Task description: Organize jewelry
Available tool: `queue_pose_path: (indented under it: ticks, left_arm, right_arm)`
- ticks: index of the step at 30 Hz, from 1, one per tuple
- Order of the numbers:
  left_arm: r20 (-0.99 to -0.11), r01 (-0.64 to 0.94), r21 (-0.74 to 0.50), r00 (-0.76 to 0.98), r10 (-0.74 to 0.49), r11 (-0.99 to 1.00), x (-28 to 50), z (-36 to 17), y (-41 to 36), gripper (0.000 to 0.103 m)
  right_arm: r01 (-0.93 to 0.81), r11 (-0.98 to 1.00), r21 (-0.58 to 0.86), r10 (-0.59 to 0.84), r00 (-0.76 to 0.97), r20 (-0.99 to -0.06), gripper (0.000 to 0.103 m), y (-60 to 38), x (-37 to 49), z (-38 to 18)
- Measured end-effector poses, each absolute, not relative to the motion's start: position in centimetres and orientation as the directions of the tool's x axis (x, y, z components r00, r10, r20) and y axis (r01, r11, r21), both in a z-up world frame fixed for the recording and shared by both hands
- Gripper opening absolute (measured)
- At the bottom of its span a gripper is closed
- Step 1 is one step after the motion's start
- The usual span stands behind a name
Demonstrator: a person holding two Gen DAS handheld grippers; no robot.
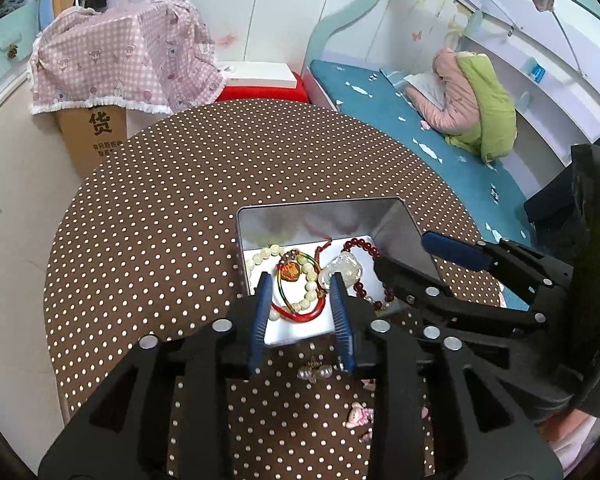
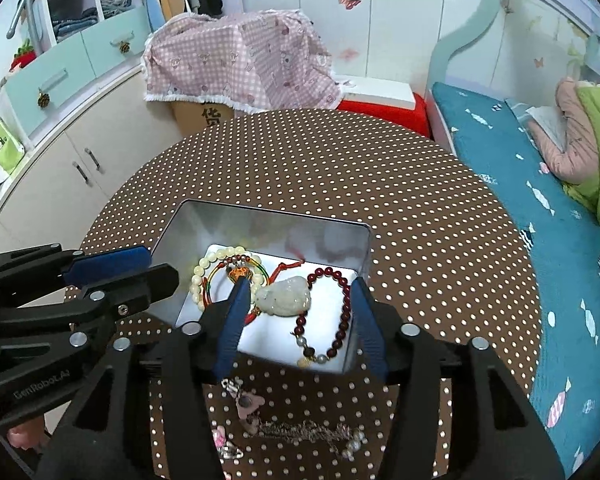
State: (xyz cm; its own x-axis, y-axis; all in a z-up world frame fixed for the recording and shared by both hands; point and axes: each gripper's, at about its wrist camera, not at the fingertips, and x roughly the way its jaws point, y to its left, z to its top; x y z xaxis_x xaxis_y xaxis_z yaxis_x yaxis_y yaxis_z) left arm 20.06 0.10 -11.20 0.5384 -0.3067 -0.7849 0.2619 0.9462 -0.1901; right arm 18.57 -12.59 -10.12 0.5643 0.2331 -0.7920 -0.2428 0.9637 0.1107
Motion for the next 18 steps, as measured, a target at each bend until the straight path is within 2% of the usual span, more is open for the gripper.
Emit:
queue_pose_path:
  ticks: [4,8,10,18]
  left_arm:
    - [-0.775,0.279,-0.174,0.553,-0.306,0.944,18.3,-10.8,0.0,0.034]
    - [-0.778,0.286,-0.167,0.55,-0.304,0.944,16.5,-11.0,0.1,0.035]
    - [-0.782,0.283,-0.167,0.545,-0.302,0.944,15.7,-11.3,0.2,0.038]
    - [-0.83,0.27,-0.131,0.496,-0.254,0.954,14.3,-14.4,-0.5,0.04]
  right_arm:
    - [-0.231,0.967,0.107,0.225,0.584,-0.78,0.061,-12.9,17.2,-9.6]
    - [-0.222,0.968,0.115,0.228,0.598,-0.768,0.067,-13.4,15.8,-9.4]
    - [-0.216,0.97,0.112,0.223,0.602,-0.767,0.07,-13.5,15.2,-9.4]
    - [-0.205,0.97,0.132,0.228,0.573,-0.787,0.071,-14.0,13.5,-10.9]
